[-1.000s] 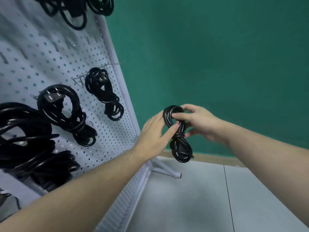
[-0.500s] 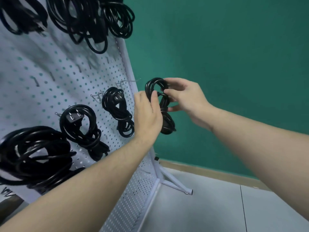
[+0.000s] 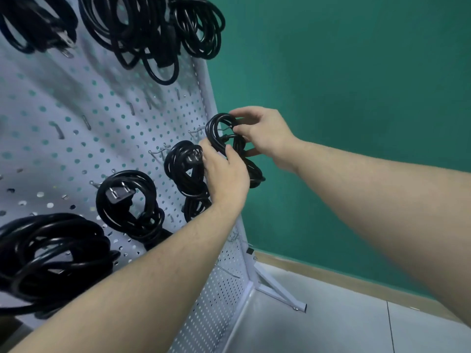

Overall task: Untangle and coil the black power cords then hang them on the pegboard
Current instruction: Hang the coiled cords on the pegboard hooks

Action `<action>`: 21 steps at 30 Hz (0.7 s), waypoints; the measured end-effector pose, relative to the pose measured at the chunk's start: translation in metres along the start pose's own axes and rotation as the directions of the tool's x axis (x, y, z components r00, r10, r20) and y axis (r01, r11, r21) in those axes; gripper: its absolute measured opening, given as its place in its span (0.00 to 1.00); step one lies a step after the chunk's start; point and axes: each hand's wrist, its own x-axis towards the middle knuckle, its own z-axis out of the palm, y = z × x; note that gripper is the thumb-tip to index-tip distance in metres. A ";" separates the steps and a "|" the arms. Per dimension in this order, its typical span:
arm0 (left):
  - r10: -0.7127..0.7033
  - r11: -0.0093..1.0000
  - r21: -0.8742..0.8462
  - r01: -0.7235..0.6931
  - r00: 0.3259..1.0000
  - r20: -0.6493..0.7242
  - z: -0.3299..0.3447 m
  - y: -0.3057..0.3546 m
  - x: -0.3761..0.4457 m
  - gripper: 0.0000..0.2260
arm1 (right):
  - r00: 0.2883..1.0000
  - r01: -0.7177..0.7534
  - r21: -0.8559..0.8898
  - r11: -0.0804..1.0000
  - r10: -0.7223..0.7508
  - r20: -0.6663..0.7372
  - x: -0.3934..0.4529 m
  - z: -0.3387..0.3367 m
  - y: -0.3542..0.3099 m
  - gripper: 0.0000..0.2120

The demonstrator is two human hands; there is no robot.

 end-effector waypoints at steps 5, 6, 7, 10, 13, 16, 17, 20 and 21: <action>0.014 0.998 0.063 -0.013 1.000 -0.016 -0.002 -0.019 0.001 0.24 | 0.996 -0.075 -0.037 0.996 0.077 0.046 0.002 0.013 0.017 0.13; 0.072 0.993 0.099 -0.070 0.997 -0.016 -0.003 -0.022 -0.003 0.27 | 0.995 -0.089 -0.038 0.995 0.091 0.038 0.000 0.012 0.020 0.13; 0.134 0.982 0.137 -0.132 0.991 -0.003 -0.004 -0.028 -0.011 0.29 | 0.994 -0.107 -0.051 0.993 0.109 0.032 -0.006 0.010 0.025 0.14; 0.239 0.926 0.263 -0.270 0.960 0.146 -0.010 -0.049 -0.049 0.34 | 0.984 -0.178 -0.112 0.978 0.181 0.011 -0.029 -0.005 0.041 0.14; 0.198 0.876 0.357 -0.326 0.915 0.350 -0.017 -0.073 -0.090 0.33 | 0.954 -0.295 -0.174 0.940 0.300 0.003 -0.061 -0.024 0.062 0.11; 0.026 0.917 0.283 -0.281 0.750 0.661 -0.018 -0.100 -0.115 0.24 | 0.916 -0.375 -0.309 0.874 0.401 0.020 -0.101 -0.043 0.090 0.10; -0.080 0.929 0.291 -0.228 0.644 0.761 -0.017 -0.110 -0.122 0.21 | 0.903 -0.395 -0.365 0.843 0.430 0.015 -0.116 -0.049 0.101 0.10; -0.366 0.875 0.455 -0.168 0.388 0.846 -0.020 -0.144 -0.157 0.15 | 0.833 -0.478 -0.506 0.719 0.553 -0.002 -0.167 -0.067 0.142 0.12; -0.410 0.854 0.491 -0.172 0.358 0.839 -0.023 -0.156 -0.172 0.14 | 0.796 -0.522 -0.519 0.677 0.605 -0.011 -0.186 -0.071 0.158 0.12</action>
